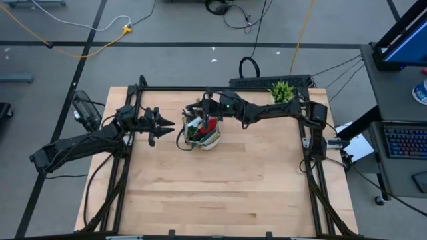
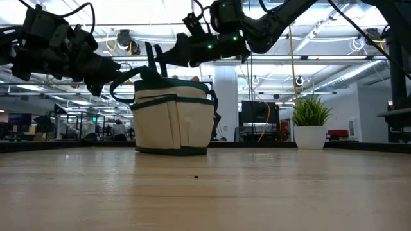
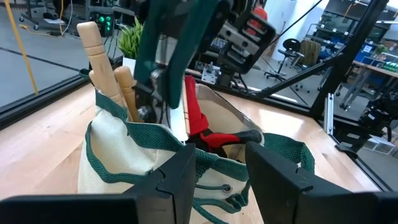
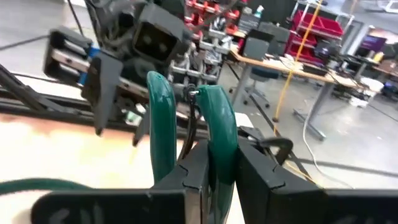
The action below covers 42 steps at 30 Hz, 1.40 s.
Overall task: Pick & Place Garden tools in Gardening bag
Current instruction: Put the shears into the gardening bag
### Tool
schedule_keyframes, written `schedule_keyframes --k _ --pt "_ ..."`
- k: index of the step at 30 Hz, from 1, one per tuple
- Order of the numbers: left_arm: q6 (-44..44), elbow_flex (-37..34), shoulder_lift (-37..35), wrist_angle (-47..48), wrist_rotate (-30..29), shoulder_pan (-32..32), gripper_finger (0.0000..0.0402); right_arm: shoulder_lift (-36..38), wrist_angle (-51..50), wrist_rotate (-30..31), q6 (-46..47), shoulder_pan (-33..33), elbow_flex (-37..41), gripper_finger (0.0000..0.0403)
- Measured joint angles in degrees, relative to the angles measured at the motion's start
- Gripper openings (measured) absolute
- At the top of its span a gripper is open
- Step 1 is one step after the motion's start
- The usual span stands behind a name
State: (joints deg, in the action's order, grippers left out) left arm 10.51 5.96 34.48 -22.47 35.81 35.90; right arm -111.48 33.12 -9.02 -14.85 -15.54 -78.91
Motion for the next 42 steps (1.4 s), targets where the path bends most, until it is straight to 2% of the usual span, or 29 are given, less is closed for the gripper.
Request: schedule_keyframes --k 6,20,26,36,42 --pt "-1.58 0.0 0.0 0.31 -0.06 0.0 0.0145 0.0 -0.08 3.22 -0.44 -0.51 2.32 0.0044" --pt "-2.98 0.0 0.0 0.39 -0.43 0.0 0.0145 0.0 2.08 2.94 3.84 -0.84 2.97 0.0044" --pt "-2.99 0.0 0.0 0.39 -0.43 0.01 0.0145 -1.36 3.5 2.98 6.69 -0.84 2.95 0.0073" --pt "-2.97 0.0 0.0 0.41 -0.43 0.0 0.0145 -2.56 4.44 2.96 7.23 -0.56 2.99 0.0075" --pt "-3.22 0.0 0.0 0.41 -0.43 0.0 0.0145 -2.52 4.76 2.97 6.99 -0.58 2.99 0.0105"
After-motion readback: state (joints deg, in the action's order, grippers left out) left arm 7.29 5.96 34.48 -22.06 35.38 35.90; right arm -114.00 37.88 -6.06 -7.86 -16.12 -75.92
